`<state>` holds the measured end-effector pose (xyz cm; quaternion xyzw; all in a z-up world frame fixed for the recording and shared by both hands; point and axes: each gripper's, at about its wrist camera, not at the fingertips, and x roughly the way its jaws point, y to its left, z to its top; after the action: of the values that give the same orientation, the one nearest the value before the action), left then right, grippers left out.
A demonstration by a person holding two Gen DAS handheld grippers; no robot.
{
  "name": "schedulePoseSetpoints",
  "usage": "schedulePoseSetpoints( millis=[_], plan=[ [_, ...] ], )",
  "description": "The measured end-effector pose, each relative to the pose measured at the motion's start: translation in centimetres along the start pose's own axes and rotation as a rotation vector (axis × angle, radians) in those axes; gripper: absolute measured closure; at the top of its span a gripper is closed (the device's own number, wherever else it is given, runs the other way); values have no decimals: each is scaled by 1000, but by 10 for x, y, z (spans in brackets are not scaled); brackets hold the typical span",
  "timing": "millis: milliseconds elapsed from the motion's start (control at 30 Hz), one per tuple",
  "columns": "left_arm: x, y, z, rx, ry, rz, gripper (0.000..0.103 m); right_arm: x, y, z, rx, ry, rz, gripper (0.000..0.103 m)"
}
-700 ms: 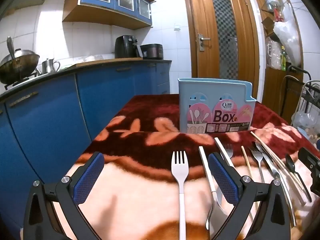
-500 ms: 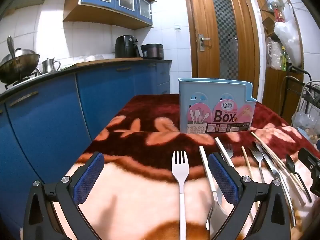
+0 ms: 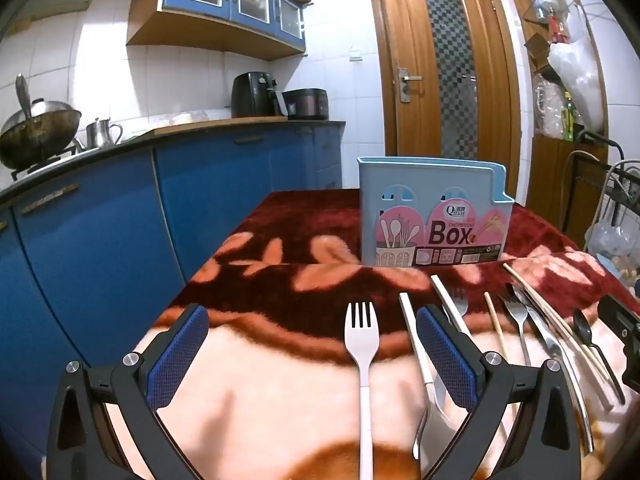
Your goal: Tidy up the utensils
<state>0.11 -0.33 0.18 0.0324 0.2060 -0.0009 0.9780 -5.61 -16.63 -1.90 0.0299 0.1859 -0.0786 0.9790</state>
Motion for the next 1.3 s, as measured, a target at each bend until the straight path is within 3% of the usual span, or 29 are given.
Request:
schedulePoseSetpoints(
  millis=[1300],
  plan=[
    [-2, 3, -2, 2, -4, 1, 0, -1, 0, 0, -1, -1, 0, 0]
  ],
)
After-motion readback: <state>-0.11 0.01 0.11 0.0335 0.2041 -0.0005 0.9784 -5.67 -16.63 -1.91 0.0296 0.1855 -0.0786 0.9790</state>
